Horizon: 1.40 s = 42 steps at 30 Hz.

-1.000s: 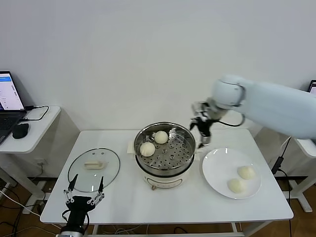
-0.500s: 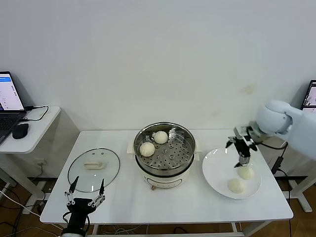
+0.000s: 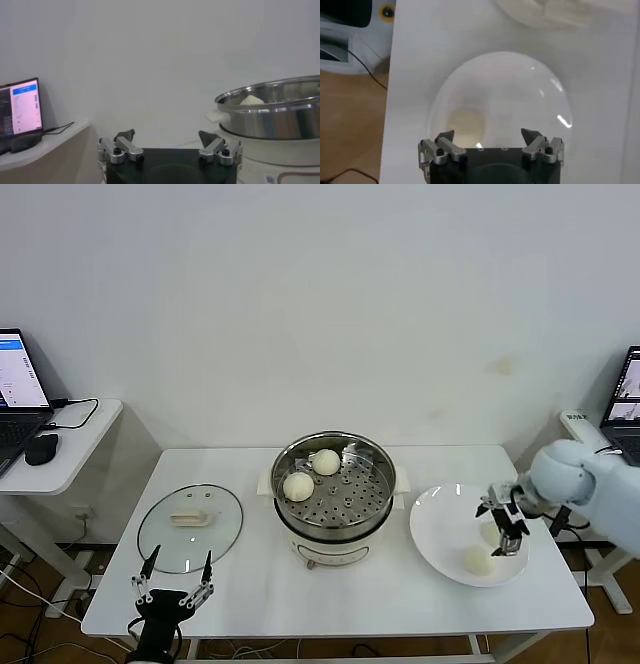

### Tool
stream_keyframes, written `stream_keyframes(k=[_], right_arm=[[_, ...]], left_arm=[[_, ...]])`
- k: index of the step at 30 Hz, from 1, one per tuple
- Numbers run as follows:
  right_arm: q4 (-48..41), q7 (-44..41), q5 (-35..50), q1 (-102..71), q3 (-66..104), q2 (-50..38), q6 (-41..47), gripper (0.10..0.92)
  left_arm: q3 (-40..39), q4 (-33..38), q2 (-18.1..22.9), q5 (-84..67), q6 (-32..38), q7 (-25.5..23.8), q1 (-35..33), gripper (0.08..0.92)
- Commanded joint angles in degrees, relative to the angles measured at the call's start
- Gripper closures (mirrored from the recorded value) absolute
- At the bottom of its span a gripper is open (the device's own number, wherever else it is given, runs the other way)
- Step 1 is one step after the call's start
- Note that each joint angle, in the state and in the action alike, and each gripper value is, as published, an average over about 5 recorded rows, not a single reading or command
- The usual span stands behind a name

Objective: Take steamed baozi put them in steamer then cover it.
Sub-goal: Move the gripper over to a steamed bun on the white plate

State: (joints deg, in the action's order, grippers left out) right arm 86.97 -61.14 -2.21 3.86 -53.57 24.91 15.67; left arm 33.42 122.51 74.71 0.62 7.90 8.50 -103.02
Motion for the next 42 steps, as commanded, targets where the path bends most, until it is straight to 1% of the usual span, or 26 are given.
stream_keyframes(k=[1, 17, 20, 33, 42], right_arm=[[-3.48, 1.25, -2.97, -11.49, 7.57, 0.77, -0.42, 0.203], [-6.58, 4.28, -4.66, -14.21, 9.44, 4.51, -0.18, 0.209], [-6.82, 4.76, -4.79, -14.37, 9.79, 5.07, 0.06, 0.232], [-6.62, 4.29, -4.63, -13.82, 9.95, 5.1, 0.79, 0.392], [-4.82, 2.16, -1.4, -4.12, 6.38, 3.33, 0.73, 0.43]], left_arm=[[0.1, -0.13, 0.06, 0.04, 0.0, -0.03, -0.04, 0.177], [0.38, -1.13, 0.19, -0.15, 0.15, -0.04, 0.59, 0.177], [0.46, -1.18, 0.18, -0.21, 0.17, -0.04, 0.64, 0.177], [0.53, -1.11, 0.32, -0.33, 0.26, 0.0, 0.64, 0.177], [0.51, -0.88, 0.29, -0.34, 0.26, -0.01, 0.67, 0.177]])
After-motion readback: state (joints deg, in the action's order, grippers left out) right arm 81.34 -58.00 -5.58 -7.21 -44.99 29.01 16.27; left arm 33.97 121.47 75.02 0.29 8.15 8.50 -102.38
